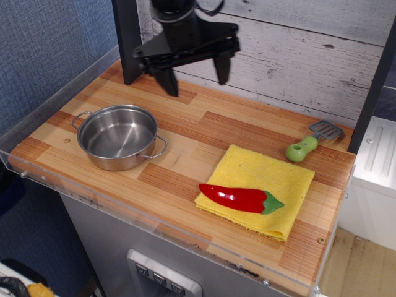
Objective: Move the silver pot to the top left corner of the yellow cloth.
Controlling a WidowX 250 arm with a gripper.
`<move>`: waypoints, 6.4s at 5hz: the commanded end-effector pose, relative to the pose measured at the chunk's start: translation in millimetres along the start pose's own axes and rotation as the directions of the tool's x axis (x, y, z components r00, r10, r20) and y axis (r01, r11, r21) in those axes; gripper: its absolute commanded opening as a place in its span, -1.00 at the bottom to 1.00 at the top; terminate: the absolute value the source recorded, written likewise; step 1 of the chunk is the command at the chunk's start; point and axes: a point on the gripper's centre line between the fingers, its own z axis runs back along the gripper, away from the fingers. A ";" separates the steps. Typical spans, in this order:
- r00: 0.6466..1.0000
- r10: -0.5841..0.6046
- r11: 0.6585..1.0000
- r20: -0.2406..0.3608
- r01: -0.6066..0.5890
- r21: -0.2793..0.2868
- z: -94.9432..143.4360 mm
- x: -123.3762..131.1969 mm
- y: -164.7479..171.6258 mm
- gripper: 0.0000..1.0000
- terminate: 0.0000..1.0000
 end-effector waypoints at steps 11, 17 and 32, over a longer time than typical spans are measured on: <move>0.998 0.002 0.989 -0.060 0.007 0.149 -60.8 -10.5 76.8 -1.00 -1.00; 0.961 -0.272 0.962 0.045 0.272 0.010 5.4 47.7 2.5 -1.00 -1.00; 0.857 -0.504 0.862 -0.105 0.491 -0.127 -76.0 -33.6 -47.9 1.00 -1.00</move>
